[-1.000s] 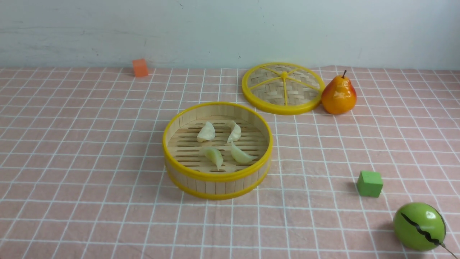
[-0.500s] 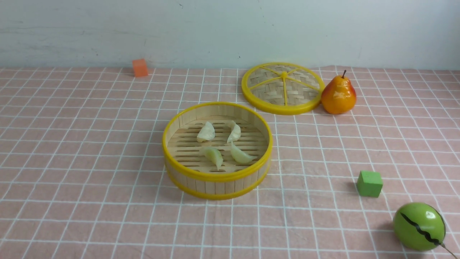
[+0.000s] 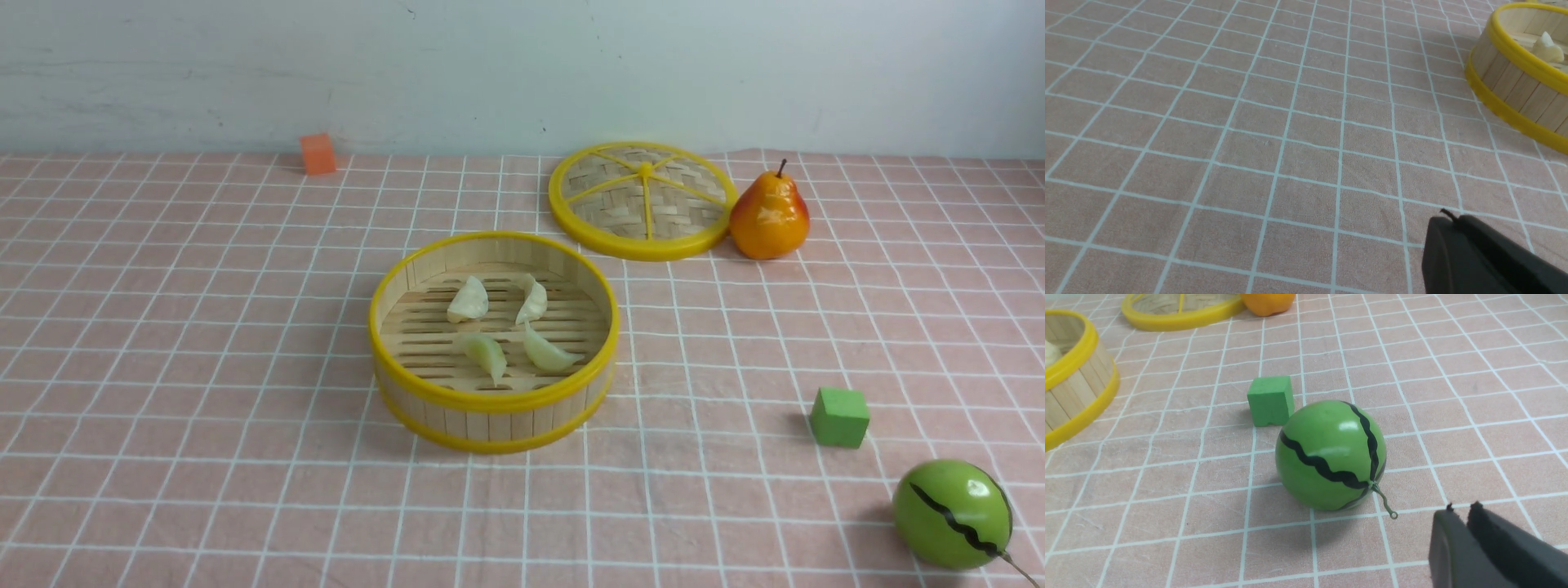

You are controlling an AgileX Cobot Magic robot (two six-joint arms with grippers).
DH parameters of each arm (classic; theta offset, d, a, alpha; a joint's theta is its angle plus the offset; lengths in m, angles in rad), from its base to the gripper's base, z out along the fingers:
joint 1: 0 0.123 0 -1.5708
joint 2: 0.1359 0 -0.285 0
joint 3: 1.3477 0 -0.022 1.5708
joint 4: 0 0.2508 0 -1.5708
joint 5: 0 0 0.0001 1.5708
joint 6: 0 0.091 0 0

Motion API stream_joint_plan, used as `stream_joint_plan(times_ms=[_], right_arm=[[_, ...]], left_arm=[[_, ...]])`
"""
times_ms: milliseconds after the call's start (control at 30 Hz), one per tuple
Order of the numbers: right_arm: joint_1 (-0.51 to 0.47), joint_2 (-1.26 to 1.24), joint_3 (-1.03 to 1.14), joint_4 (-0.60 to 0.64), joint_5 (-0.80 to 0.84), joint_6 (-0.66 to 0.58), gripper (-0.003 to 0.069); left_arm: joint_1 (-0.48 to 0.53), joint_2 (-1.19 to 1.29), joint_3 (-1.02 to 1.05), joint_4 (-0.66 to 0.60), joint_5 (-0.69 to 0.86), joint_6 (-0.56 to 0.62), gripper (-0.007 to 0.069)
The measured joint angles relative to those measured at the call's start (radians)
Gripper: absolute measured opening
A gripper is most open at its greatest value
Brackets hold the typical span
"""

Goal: Put the dumplings into the steamer on the table with the pink tablecloth.

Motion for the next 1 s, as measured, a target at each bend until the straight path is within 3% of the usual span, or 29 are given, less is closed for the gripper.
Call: stream_joint_plan(times_ms=[1000], right_arm=[[0.0,0.0,0.0,0.0,0.0,0.0,0.0093]], left_arm=[[0.0,0.0,0.0,0.001,0.001,0.0,-0.0013]])
